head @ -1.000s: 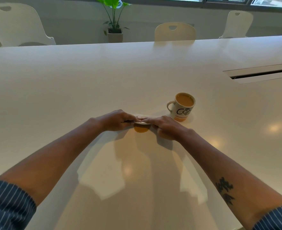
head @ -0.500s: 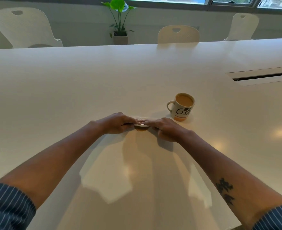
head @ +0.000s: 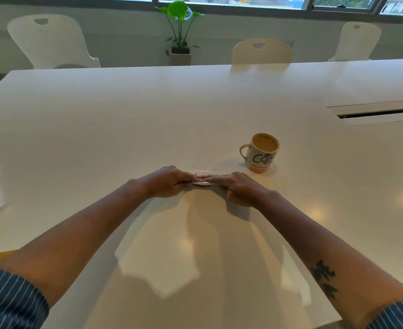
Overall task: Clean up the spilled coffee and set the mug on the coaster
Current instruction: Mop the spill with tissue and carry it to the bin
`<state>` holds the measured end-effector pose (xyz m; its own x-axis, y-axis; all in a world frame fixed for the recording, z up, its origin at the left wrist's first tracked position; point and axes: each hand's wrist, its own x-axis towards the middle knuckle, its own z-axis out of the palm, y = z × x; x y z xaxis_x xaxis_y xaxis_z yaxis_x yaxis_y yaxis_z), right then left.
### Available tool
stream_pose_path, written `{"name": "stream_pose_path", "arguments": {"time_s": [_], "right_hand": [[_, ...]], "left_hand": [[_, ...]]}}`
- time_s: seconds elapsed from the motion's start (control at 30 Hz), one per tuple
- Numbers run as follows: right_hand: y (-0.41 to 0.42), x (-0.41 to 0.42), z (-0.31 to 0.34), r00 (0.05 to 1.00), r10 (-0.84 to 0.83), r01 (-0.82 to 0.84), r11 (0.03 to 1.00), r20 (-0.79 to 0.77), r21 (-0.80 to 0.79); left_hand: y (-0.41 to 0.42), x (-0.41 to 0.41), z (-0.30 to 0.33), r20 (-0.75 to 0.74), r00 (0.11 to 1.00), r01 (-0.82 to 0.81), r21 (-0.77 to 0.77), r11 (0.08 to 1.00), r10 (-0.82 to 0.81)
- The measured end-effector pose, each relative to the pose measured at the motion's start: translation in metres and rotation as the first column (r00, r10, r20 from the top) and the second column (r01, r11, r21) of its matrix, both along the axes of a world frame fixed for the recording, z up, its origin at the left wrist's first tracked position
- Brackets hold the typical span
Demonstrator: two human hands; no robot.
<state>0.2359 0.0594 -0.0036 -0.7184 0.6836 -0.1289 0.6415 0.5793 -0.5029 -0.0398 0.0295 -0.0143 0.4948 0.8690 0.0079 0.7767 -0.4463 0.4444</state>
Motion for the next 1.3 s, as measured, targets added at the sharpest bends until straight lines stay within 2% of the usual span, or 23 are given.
{"name": "stream_pose_path", "arguments": {"time_s": [0.3,0.7,1.3], "right_hand": [[-0.011,0.004,0.003,0.999,0.040,-0.040,0.999,-0.013,0.010],[-0.023,0.011,0.005,0.989,0.144,-0.146,0.989,0.042,0.032],[-0.032,0.015,0.005,0.953,0.237,-0.257,0.963,0.190,0.086]], "left_hand": [[-0.015,0.004,0.002,-0.016,1.000,-0.004,0.041,0.999,0.005],[-0.034,0.008,0.002,-0.016,1.000,0.010,0.006,1.000,-0.010],[-0.054,0.013,0.002,-0.063,0.997,0.045,0.004,0.999,-0.044]]}}
